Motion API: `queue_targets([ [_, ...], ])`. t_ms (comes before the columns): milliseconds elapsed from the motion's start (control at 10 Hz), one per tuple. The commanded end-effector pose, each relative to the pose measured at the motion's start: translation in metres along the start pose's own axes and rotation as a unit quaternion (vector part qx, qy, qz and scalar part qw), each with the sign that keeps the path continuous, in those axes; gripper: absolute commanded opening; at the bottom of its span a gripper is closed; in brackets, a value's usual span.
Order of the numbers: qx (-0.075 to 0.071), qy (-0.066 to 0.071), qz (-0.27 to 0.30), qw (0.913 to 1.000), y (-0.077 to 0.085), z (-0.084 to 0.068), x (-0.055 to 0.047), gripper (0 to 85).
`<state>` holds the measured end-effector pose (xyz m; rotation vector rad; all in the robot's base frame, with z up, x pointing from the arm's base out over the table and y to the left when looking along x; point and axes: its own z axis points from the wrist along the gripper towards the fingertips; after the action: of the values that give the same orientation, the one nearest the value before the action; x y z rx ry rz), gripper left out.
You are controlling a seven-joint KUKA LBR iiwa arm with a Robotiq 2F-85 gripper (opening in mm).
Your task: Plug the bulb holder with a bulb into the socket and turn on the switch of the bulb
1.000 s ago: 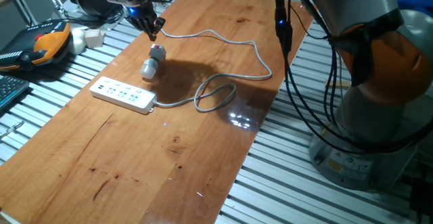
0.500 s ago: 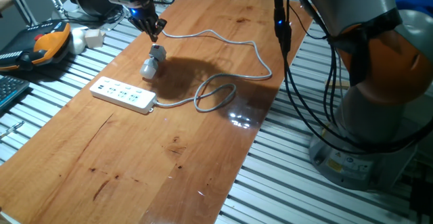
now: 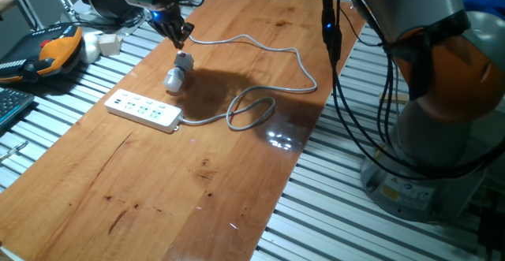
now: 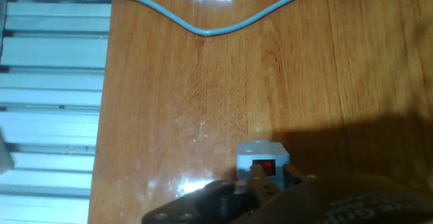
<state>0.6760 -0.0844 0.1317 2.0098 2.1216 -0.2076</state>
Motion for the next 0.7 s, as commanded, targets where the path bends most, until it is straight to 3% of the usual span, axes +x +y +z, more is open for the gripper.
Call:
queue_targets([
  [0,0.003,-0.006,0.002,1.0,0.0004,-0.0003,0.0005,68.0],
  [600,0.005,-0.005,0.013,0.9999,0.004,0.0032,0.0006,68.0],
])
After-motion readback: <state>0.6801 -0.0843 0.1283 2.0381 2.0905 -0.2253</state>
